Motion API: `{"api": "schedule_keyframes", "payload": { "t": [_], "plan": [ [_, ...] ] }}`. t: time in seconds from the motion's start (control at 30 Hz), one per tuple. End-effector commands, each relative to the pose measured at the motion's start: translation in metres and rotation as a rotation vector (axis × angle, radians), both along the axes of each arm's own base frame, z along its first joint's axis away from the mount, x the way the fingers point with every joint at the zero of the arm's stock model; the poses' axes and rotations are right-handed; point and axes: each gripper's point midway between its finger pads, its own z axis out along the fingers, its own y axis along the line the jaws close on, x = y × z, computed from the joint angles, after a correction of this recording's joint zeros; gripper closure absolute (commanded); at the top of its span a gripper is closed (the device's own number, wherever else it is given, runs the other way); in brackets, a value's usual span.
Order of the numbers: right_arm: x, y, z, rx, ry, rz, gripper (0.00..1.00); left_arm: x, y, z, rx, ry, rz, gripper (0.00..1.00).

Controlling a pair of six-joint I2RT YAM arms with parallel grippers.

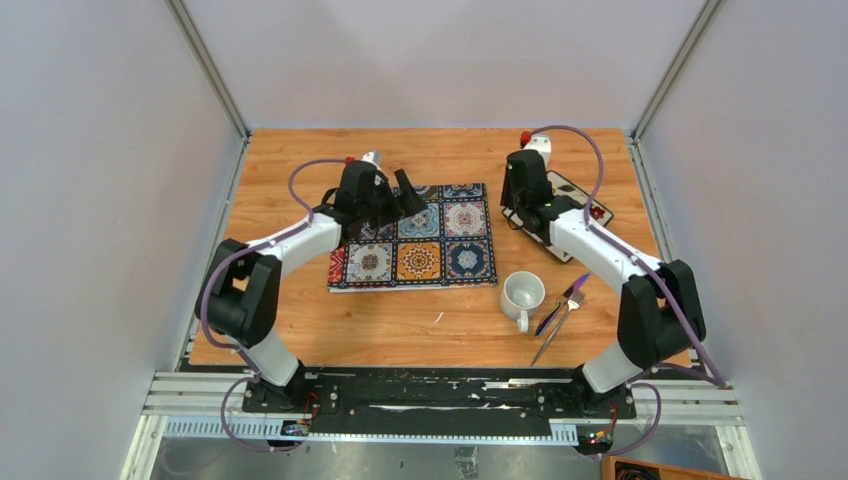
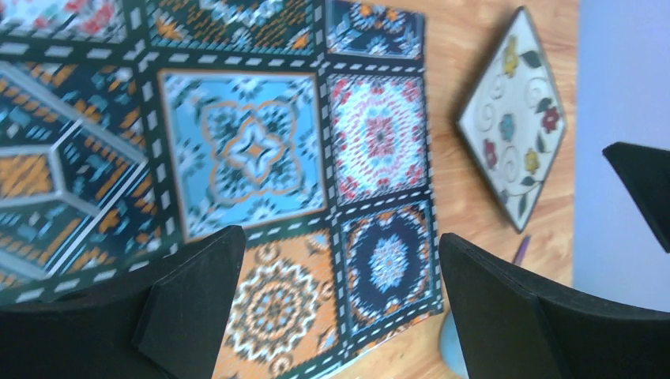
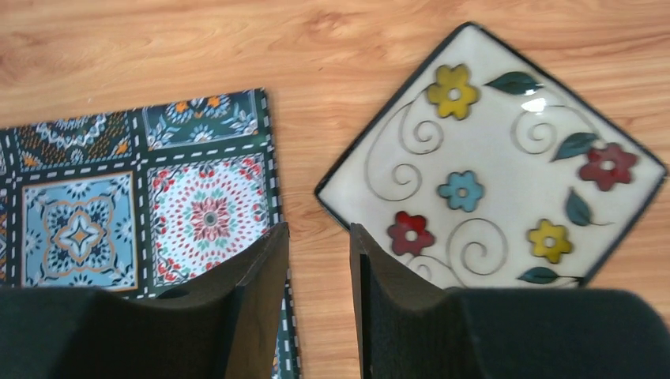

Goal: Set the dinner table for one person
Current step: Pick up the plate at the center of the board.

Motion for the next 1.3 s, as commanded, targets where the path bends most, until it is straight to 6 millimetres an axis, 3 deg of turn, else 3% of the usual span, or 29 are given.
{"api": "schedule_keyframes", "payload": {
  "t": [0.0, 0.13, 0.2, 0.3, 0.4, 0.67, 1.07, 1.1, 1.27],
  "plan": [
    [-0.012, -0.053, 0.010, -0.003, -0.011, -0.129, 0.58, 0.023, -0.028, 0.027, -0.084, -0.079, -0.081, 0.01],
    [-0.020, -0.088, -0.005, 0.141, 0.005, -0.184, 0.34, 0.036, -0.037, 0.033, -0.090, -0.100, -0.109, 0.01],
    [-0.023, -0.099, -0.011, 0.158, 0.017, -0.191, 0.31, 0.041, -0.040, 0.034, -0.088, -0.108, -0.118, 0.01],
    [-0.029, -0.113, -0.015, 0.129, 0.023, -0.213, 0.33, 0.047, -0.047, 0.031, -0.088, -0.104, -0.124, 0.03],
    [-0.032, -0.121, -0.020, 0.143, 0.034, -0.234, 0.37, 0.051, -0.064, 0.020, -0.090, -0.087, -0.171, 0.03],
    [-0.046, -0.141, -0.040, 0.156, 0.075, -0.286, 0.41, 0.060, -0.107, 0.012, -0.136, -0.079, -0.313, 0.06],
    [-0.071, -0.153, -0.056, 0.176, 0.096, -0.323, 0.44, 0.027, -0.181, 0.009, -0.169, -0.103, -0.554, 0.06],
    [-0.074, -0.162, -0.058, 0.183, 0.096, -0.353, 0.44, 0.024, -0.188, 0.010, -0.178, -0.105, -0.576, 0.06],
    [-0.088, -0.169, -0.066, 0.210, 0.098, -0.387, 0.45, 0.020, -0.204, 0.005, -0.198, -0.093, -0.617, 0.07]
  ]
}}
